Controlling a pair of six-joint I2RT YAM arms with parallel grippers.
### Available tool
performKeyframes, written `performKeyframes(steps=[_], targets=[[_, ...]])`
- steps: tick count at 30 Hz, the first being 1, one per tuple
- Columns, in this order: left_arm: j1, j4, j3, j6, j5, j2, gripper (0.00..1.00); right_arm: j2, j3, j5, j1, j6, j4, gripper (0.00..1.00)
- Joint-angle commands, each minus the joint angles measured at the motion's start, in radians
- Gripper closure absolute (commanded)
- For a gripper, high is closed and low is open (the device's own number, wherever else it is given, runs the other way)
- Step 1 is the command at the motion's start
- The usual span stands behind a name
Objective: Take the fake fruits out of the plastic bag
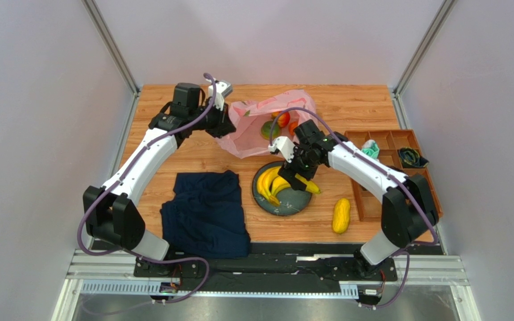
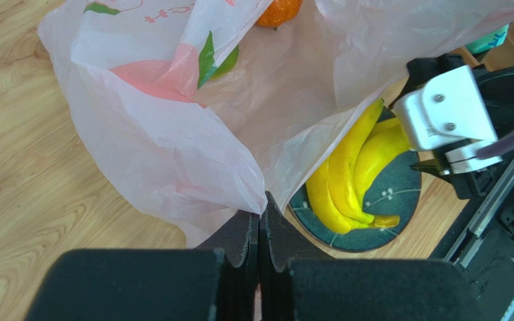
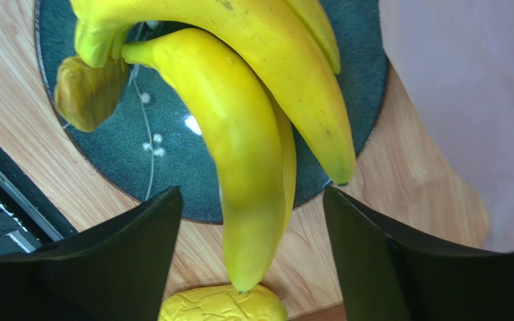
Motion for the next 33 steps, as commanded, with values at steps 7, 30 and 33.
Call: performKeyframes(steps=[7,30,33], targets=[[0.006,0.031,0.033,-0.036,0.031,-0.005,1.0,-0.255,-0.02,0.194,-0.011,0.217,-0.04,0.0],[0.006,0.037,-0.01,-0.033,0.025,-0.056,1.0,-0.251,-0.269,0.272,-0.182,0.208,-0.356,0.07],[0.006,0.038,-0.017,-0.036,0.034,-0.062,1.0,-0.22,-0.273,0.275,-0.185,0.215,-0.35,0.01]])
